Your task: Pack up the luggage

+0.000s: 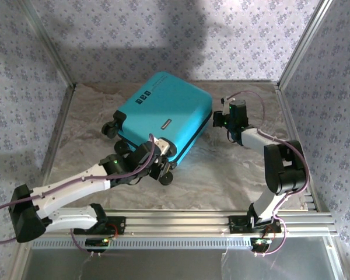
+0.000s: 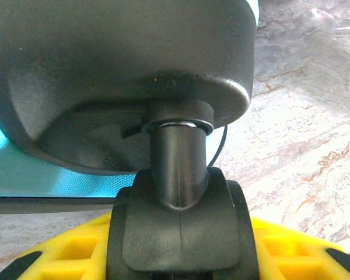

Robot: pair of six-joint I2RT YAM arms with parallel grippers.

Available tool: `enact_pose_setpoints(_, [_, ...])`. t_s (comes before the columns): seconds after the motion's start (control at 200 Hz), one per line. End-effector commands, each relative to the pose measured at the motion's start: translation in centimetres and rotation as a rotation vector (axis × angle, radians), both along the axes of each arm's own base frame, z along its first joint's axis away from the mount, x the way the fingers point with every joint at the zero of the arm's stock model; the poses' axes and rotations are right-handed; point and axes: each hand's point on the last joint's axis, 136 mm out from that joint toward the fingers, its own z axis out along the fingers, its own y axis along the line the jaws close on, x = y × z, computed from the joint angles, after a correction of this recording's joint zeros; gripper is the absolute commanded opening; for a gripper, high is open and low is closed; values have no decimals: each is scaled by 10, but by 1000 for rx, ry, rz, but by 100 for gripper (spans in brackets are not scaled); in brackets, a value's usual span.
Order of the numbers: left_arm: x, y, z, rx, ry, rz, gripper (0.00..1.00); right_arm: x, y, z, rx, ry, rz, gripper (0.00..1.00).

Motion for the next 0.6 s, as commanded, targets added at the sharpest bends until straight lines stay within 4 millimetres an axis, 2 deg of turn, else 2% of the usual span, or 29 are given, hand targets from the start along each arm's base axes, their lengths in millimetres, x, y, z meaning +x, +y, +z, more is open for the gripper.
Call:
enact_pose_setpoints(0.0, [1,6,23,-55,-58,21,5,7,-35,17,-30,-56,-141,0])
enact_pose_setpoints(0.14, [8,23,20,-25,-74,80,11,-12,-38,12,-28,-51,-148,0])
enact_pose_setpoints(0.4, [36,67,7,-69,-24,297,38,-55,-46,11,-3,-65,-168,0])
enact_pose_setpoints(0.595, [55,88,4,-87,-14,426,38,-83,-45,17,5,-92,-162,0])
